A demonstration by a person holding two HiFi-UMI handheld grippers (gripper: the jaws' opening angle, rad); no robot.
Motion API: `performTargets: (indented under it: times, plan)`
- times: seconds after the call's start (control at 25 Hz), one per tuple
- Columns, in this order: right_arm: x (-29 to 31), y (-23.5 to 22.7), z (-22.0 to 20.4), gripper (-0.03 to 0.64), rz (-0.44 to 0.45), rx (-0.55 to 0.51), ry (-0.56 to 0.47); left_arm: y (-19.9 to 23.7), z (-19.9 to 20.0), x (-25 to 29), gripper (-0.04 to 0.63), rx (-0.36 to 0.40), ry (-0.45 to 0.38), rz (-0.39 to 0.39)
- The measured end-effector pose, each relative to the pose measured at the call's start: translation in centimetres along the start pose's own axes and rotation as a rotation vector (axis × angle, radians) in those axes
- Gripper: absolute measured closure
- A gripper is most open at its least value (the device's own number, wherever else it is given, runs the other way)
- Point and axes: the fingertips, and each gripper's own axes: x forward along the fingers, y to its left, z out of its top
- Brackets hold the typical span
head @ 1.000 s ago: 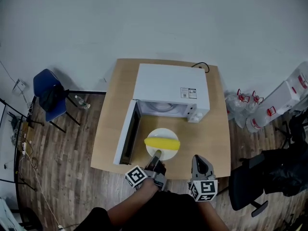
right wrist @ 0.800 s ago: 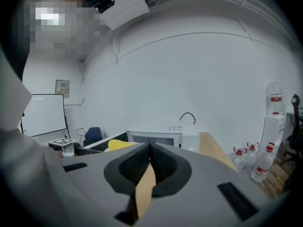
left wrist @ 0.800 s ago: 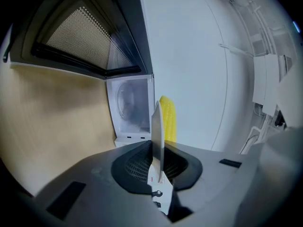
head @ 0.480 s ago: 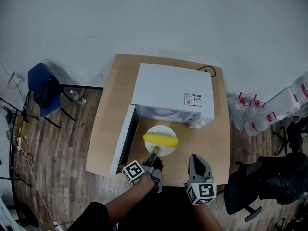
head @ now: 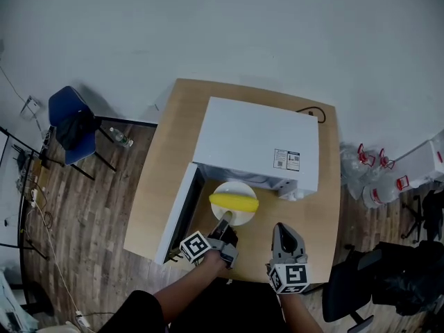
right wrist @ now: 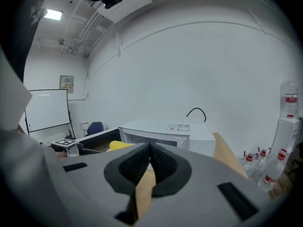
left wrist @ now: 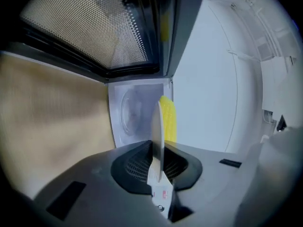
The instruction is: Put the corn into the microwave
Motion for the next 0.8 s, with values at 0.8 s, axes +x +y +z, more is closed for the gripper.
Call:
performTargets:
  times: [0.8]
  plan:
    - [6.2, -1.6, -0.6, 0.557, 0.141, -0.019, 0.063, 7.0, 4.0, 7.3, 0.565, 0.012, -0.124, 0.008]
